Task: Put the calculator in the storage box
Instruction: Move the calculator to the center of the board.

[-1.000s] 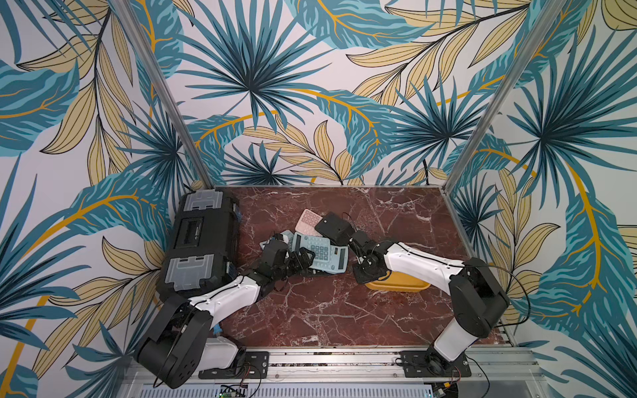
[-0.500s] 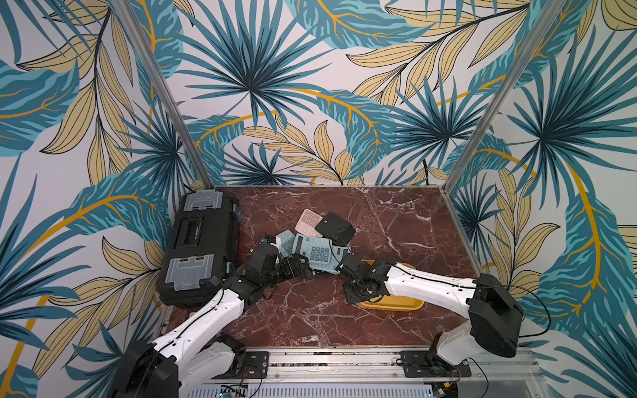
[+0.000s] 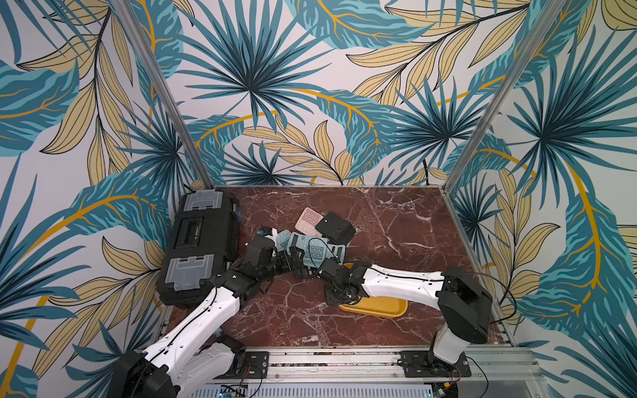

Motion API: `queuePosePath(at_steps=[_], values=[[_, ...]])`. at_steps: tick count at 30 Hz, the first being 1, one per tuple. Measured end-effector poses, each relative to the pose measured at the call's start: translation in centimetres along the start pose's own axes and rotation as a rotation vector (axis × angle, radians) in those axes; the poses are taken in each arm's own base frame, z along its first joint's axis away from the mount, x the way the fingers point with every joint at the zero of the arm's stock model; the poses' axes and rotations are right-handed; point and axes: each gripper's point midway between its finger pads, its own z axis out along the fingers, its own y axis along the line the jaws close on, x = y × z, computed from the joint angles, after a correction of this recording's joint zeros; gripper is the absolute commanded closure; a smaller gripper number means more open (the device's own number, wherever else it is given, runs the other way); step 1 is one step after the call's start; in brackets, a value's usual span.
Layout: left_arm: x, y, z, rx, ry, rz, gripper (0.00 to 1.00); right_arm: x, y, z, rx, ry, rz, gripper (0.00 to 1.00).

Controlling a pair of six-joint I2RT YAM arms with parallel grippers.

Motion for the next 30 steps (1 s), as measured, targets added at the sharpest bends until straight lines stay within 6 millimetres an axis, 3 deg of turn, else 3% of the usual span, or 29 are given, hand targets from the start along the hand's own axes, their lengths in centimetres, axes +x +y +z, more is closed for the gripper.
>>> queuePosePath(at_steps=[9,13,17,20,24,27,30], values=[[-1.3,0.9,2.5,-0.03,-0.003,0.016,0.0,-0.5,1.8,-0.8,-0.081,-0.012,-0.01,0.34],[-1.4,1.1,3.4,-0.03,-0.004,0.046,0.0,-1.3,2.3,-3.4,-0.124,-0.052,-0.032,0.24],[-1.4,1.6,4.1,-0.043,0.002,0.072,0.0,-2.6,1.9,-6.8,-0.164,-0.106,-0.039,0.22],[-1.7,1.7,4.1,-0.044,-0.01,0.09,0.0,-3.7,-0.2,-8.8,-0.161,-0.141,-0.017,0.22],[-1.9,1.7,4.1,-0.043,-0.018,0.106,0.0,-4.2,-6.0,-10.2,-0.11,-0.168,0.073,0.2],[-1.9,1.7,4.2,-0.042,-0.019,0.112,0.0,-3.3,-11.0,-10.6,-0.047,-0.172,0.152,0.2],[-1.9,1.7,4.1,-0.042,-0.019,0.114,0.0,-1.7,-14.7,-11.1,0.005,-0.173,0.213,0.2]])
